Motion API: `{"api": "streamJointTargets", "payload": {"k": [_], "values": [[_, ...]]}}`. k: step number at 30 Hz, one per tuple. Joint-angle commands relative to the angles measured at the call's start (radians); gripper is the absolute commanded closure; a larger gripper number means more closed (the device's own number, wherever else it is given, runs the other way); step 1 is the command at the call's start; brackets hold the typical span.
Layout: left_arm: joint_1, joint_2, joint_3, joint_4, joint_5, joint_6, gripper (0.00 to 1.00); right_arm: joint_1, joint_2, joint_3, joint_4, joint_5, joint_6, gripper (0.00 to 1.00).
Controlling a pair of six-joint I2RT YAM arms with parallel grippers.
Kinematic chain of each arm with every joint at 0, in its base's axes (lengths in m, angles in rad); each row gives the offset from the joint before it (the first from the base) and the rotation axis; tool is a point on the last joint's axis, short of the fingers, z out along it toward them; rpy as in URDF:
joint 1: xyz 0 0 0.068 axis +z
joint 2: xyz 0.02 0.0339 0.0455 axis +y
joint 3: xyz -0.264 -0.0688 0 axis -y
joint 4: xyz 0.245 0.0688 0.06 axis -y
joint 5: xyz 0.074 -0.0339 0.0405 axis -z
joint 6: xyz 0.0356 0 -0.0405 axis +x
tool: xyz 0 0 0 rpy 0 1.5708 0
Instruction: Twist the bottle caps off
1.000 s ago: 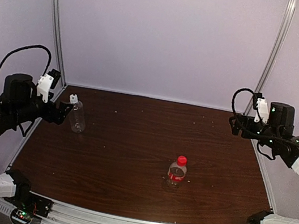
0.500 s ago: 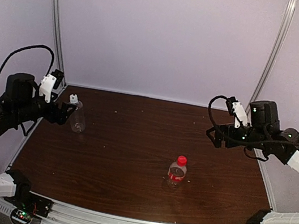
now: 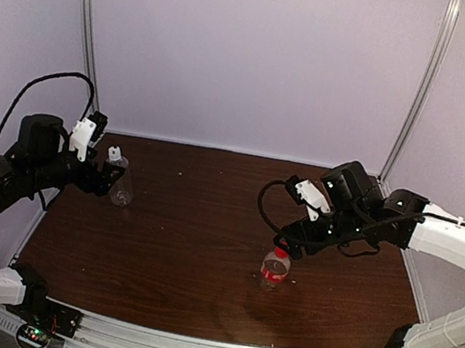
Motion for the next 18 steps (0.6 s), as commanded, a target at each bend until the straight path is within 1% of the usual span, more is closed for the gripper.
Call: {"api": "streamJointTargets", "payload": {"k": [1, 6, 12, 16, 18], "values": [[-0.005, -0.001, -0.015, 0.048, 0.015, -0.013, 0.05, 0.037, 0.059, 0.044, -0.028, -0.011, -0.006, 0.15], [-0.005, -0.004, -0.017, 0.051, 0.023, -0.013, 0.05, 0.046, 0.126, 0.054, -0.045, -0.018, -0.009, 0.32], [-0.005, -0.006, -0.022, 0.056, 0.023, -0.017, 0.05, 0.059, 0.157, 0.051, -0.044, -0.048, -0.012, 0.45], [-0.006, 0.002, -0.019, 0.057, 0.023, -0.021, 0.05, 0.064, 0.165, 0.052, -0.051, -0.047, -0.013, 0.55], [-0.007, 0.006, -0.016, 0.057, 0.054, -0.018, 0.05, 0.066, 0.162, 0.057, -0.055, -0.047, -0.013, 0.6]]}}
